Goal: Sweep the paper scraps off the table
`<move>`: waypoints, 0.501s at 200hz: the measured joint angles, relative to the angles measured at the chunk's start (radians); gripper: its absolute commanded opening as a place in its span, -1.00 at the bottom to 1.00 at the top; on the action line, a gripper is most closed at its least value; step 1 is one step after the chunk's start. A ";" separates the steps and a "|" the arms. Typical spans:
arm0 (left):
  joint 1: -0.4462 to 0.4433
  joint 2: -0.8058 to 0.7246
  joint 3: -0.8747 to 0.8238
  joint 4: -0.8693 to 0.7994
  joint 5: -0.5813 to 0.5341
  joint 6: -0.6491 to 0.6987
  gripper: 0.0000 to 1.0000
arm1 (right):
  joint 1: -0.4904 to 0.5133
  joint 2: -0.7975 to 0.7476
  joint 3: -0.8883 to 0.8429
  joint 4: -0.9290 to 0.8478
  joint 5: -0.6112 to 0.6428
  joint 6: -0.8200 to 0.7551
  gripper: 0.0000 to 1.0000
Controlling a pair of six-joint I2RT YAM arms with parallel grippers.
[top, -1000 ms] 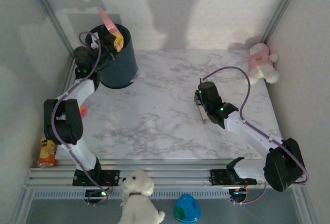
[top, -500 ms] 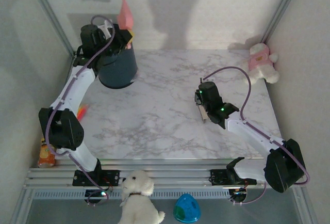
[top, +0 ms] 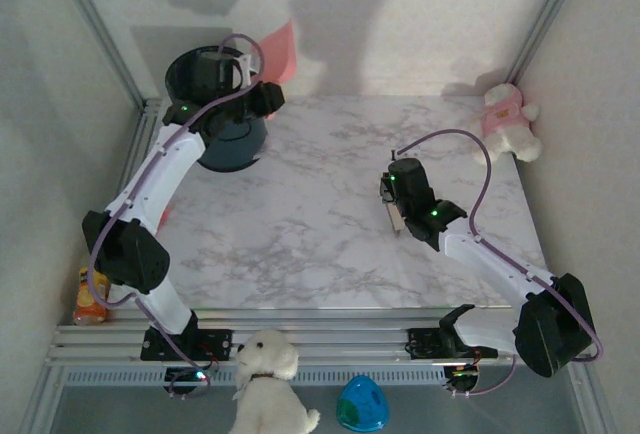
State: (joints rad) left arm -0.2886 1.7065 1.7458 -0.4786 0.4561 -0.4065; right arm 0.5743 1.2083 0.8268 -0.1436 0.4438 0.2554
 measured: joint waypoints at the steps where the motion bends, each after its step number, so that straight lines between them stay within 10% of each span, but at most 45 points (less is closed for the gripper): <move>1: -0.002 0.000 0.000 -0.002 -0.003 0.002 -1.00 | 0.000 0.000 0.000 0.000 0.000 0.000 -1.00; 100: -0.281 0.160 0.070 -0.233 -0.352 0.291 -1.00 | -0.029 -0.031 -0.024 -0.017 0.016 0.005 -1.00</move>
State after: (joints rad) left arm -0.5694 1.8664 1.8156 -0.7120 0.1040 -0.1154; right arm 0.5449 1.1770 0.8032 -0.1604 0.4603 0.2600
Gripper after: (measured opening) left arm 0.267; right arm 0.259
